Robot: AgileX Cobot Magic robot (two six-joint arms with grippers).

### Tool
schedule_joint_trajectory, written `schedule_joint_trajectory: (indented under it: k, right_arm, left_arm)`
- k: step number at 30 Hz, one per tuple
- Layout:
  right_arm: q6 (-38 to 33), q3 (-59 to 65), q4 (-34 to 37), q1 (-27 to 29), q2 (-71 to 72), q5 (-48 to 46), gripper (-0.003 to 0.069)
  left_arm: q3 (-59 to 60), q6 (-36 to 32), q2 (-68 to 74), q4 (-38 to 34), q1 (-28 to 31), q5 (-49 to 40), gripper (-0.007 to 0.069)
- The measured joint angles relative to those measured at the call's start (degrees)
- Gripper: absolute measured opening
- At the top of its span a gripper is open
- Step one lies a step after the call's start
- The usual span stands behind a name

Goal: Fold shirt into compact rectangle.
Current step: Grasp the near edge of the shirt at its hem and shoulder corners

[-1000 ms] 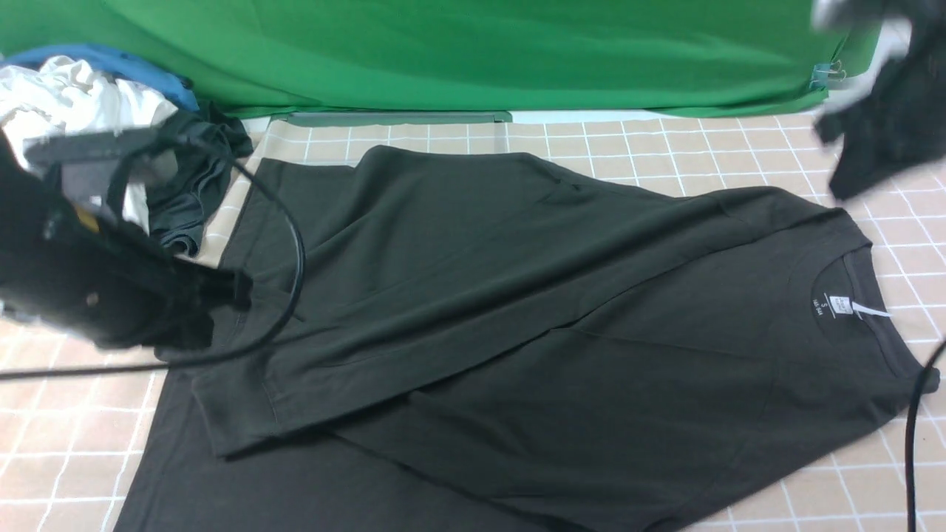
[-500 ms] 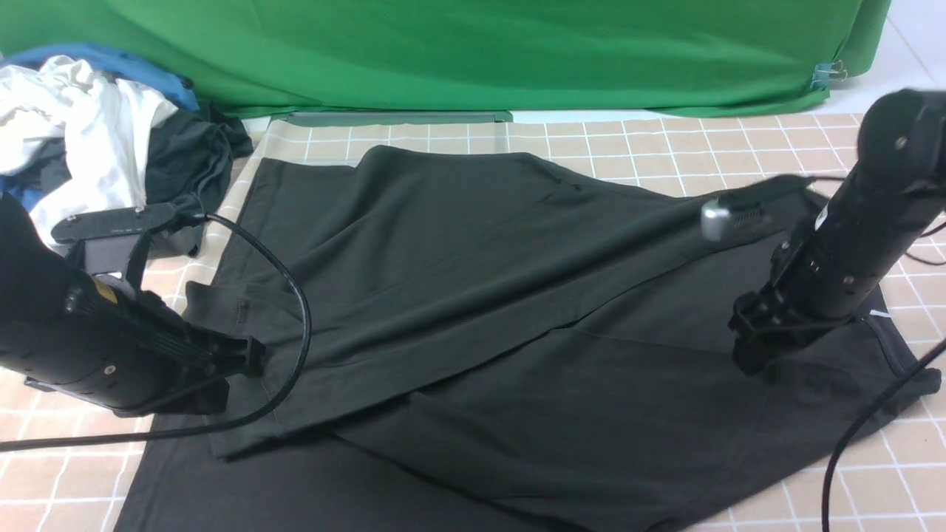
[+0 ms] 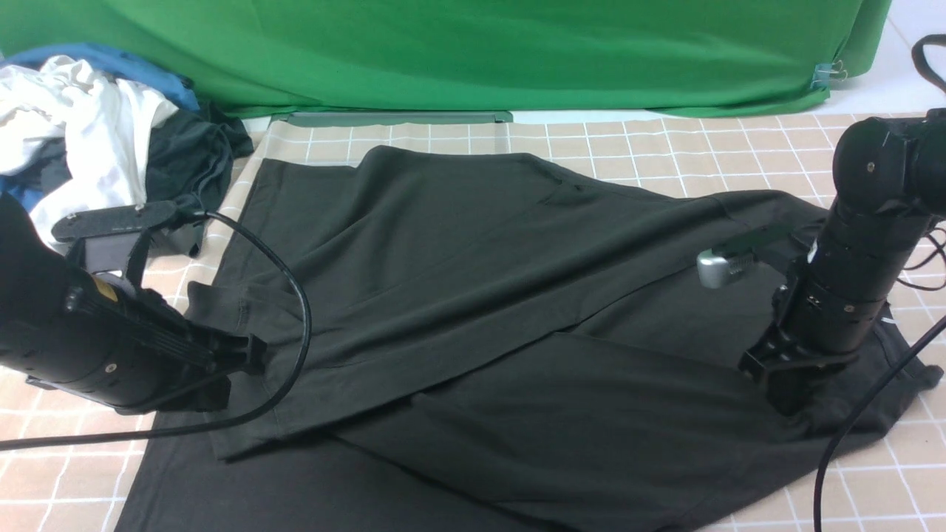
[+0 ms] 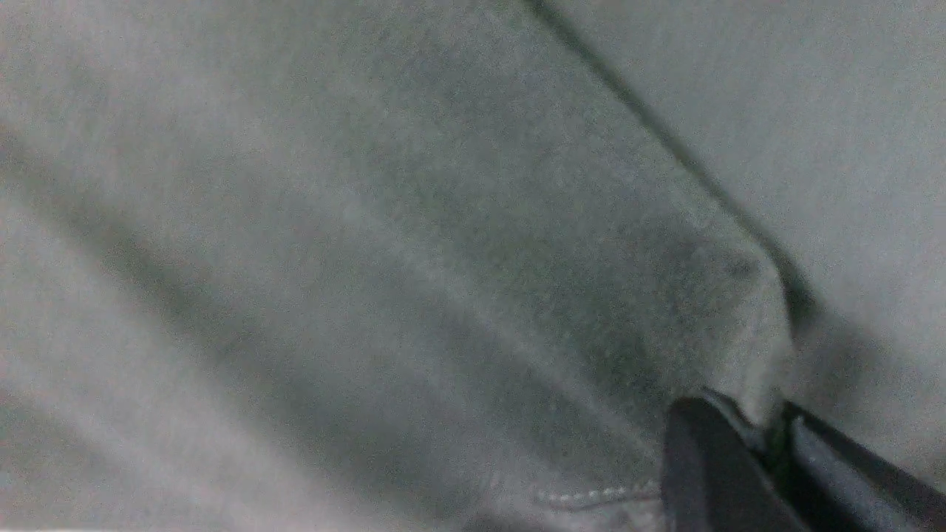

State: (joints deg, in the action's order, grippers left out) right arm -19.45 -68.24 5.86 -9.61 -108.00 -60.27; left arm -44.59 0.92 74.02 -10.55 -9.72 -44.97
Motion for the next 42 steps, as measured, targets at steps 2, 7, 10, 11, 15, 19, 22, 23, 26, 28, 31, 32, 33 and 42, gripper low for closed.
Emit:
schedule_joint_trajectory:
  k: [2, 7, 10, 11, 15, 19, 22, 23, 26, 28, 31, 32, 33, 42]
  right_arm:
    - [-0.32, 0.00, -0.08, 0.00, 1.28, -3.51, 0.0090]
    - [-0.37, 0.00, -1.35, 0.00, 3.88, -7.96, 0.0090]
    - [-0.32, 0.07, -1.76, 0.00, 4.81, -8.40, 0.0090]
    - [-0.32, 0.07, -1.81, 0.00, 5.14, -8.40, 0.0090]
    - [-0.32, 0.07, -1.95, 0.00, 6.14, -8.45, 0.0090]
    - [0.62, 0.07, -3.51, 0.00, 7.17, -8.57, 0.0090]
    - [1.83, 0.70, -5.34, 0.00, 8.09, -8.57, 0.0090]
    - [1.84, 1.05, -5.86, 0.05, 8.38, -8.69, 0.0090]
    - [2.03, 2.56, -7.16, 0.09, 9.04, -8.81, 0.0090]
    - [2.32, 3.68, -7.86, 0.17, 9.12, -8.35, 0.0091]
    - [2.88, 4.13, -8.24, 0.28, 9.12, -6.85, 0.0112]
    - [3.69, 4.13, -8.51, 0.28, 9.17, -6.19, 0.0140]
    - [4.37, 4.13, -8.70, 0.28, 9.15, -5.59, 0.0176]
    - [7.31, -3.70, -9.92, 0.36, 9.15, -6.91, 0.0451]
  left_arm:
    - [0.00, 0.00, 0.00, 0.00, 0.00, -0.07, 0.0018]
    - [0.00, -0.17, 0.00, 0.00, 0.00, -0.13, 0.0018]
    - [0.00, -1.31, 0.00, 0.00, 0.00, -0.74, 0.0018]
    - [0.00, -1.46, 0.00, 0.00, 0.00, -1.09, 0.0018]
    - [0.00, -1.76, 0.00, 0.00, 0.00, -2.54, 0.0018]
    - [0.00, -2.02, -0.03, 0.00, 0.00, -3.68, 0.0018]
    - [0.00, -2.34, -0.03, 0.00, 0.00, -4.07, 0.0018]
    - [0.00, -2.34, -0.03, -0.05, 0.00, -4.13, 0.0018]
    - [0.00, -2.36, -0.03, -0.28, 0.00, -4.13, 0.0018]
    - [0.00, -2.41, -0.03, -0.64, 0.00, -4.08, 0.0018]
    - [0.00, -2.41, -0.03, -1.56, 0.00, -3.40, 0.0018]
    - [0.00, -2.41, -0.03, -2.02, 0.00, -2.86, 0.0018]
    - [0.00, -2.41, -0.03, -2.37, 0.00, -2.32, 0.0018]
    - [-5.02, -2.36, -0.03, -2.86, 0.00, -1.89, 0.0018]
